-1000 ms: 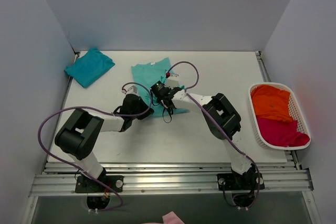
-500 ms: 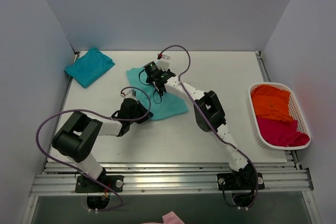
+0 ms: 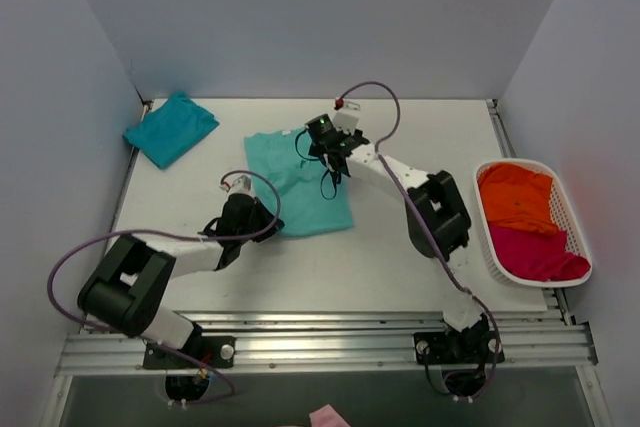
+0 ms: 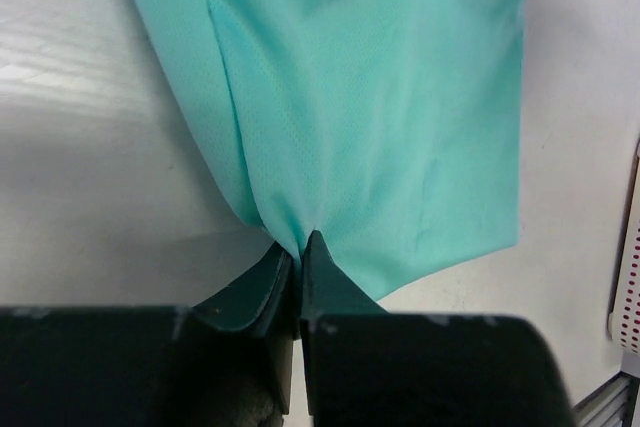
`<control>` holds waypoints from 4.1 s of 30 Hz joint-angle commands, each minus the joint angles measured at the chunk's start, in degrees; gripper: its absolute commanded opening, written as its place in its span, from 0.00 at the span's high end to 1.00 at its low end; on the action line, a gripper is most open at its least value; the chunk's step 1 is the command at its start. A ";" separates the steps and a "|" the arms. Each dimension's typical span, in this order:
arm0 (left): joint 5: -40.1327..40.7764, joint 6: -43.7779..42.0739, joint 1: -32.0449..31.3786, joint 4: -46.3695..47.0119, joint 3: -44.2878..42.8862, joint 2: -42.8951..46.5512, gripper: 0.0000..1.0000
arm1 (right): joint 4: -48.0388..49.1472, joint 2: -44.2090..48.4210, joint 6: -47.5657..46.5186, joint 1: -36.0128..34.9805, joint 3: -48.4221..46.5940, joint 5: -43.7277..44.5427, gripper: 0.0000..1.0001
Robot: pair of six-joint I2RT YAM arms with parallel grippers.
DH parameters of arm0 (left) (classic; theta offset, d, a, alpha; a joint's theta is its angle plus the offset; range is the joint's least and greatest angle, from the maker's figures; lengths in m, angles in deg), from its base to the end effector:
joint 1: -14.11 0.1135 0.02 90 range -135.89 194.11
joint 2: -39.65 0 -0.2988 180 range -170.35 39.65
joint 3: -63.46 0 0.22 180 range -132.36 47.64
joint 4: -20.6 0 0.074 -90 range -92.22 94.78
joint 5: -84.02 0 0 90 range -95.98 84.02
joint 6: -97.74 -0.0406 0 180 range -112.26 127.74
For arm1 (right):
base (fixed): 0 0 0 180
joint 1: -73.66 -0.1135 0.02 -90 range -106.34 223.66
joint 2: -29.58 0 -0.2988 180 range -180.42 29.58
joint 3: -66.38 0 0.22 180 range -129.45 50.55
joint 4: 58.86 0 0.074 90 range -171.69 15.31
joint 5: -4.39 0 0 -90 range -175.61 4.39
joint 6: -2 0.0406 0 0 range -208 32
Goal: Fold and stack the t-shirts
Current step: Fold the tshirt
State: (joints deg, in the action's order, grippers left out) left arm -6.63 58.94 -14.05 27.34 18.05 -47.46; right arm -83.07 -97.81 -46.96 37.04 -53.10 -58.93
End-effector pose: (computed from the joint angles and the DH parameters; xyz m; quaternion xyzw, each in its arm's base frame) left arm 0.2318 -0.1246 0.1999 -0.1745 0.8695 -0.2989 0.3524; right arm 0.4224 0.2912 0.2620 0.1444 0.8466 0.1379 0.4934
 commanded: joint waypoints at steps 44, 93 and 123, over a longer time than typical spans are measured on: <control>10.58 0.75 -1.54 -18.51 6.12 20.04 0.98 | 13.49 35.01 20.22 -20.86 58.57 2.85 1.00; -10.42 -4.18 14.01 -29.25 -37.10 -8.94 0.98 | -4.71 14.23 3.09 -1.97 13.33 -1.89 1.00; -15.81 -13.33 24.47 -36.05 -79.44 -35.95 0.06 | 22.88 2.94 -5.09 10.08 8.03 -7.78 0.00</control>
State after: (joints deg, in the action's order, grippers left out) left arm -27.85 45.48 10.41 -10.60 -68.96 -88.11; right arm -61.37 -94.75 -52.84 46.51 -47.09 -67.96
